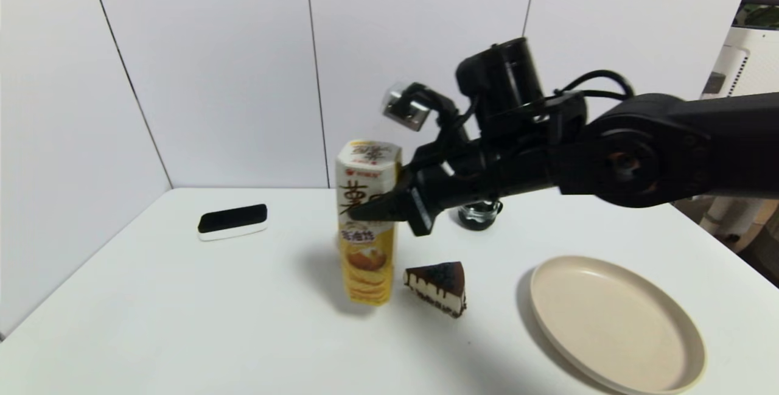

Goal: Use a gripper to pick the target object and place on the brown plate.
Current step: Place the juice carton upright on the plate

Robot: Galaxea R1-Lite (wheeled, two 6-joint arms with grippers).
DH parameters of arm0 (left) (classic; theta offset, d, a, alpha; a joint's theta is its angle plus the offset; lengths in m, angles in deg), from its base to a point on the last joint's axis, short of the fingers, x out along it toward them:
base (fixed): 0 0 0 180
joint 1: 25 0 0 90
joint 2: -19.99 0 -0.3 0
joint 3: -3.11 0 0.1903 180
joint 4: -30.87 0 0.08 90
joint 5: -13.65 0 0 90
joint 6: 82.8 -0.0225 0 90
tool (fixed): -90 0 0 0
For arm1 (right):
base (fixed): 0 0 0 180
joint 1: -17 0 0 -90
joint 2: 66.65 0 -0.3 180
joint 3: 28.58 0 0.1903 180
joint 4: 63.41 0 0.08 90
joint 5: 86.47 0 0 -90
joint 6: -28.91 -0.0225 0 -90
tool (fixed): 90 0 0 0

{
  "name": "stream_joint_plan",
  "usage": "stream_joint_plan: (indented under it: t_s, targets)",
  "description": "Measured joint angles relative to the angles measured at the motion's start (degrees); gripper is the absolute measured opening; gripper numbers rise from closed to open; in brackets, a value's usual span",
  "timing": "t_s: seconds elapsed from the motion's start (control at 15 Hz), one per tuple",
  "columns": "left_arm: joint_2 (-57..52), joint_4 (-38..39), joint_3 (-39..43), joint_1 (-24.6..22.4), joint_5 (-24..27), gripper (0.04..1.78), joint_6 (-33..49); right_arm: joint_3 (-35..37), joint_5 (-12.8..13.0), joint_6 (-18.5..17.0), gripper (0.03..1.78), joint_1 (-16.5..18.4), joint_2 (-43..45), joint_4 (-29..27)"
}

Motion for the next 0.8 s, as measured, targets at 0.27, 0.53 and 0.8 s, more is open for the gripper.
stream_joint_plan:
  t_s: [0.27,0.53,0.8]
  targets:
    - [0.00,-0.02,0.00,0.00,0.00,1.69,0.02,14.51,1.62,0.33,0.87,12.85,12.64,-0.09]
    - [0.00,0.00,0.00,0.00,0.00,1.69,0.00,26.30,2.01,0.99,0.87,28.98,23.98,-0.07]
    - [0.00,0.00,0.00,0.00,0.02,1.69,0.00,31.12,1.96,1.62,0.87,39.30,28.59,0.41]
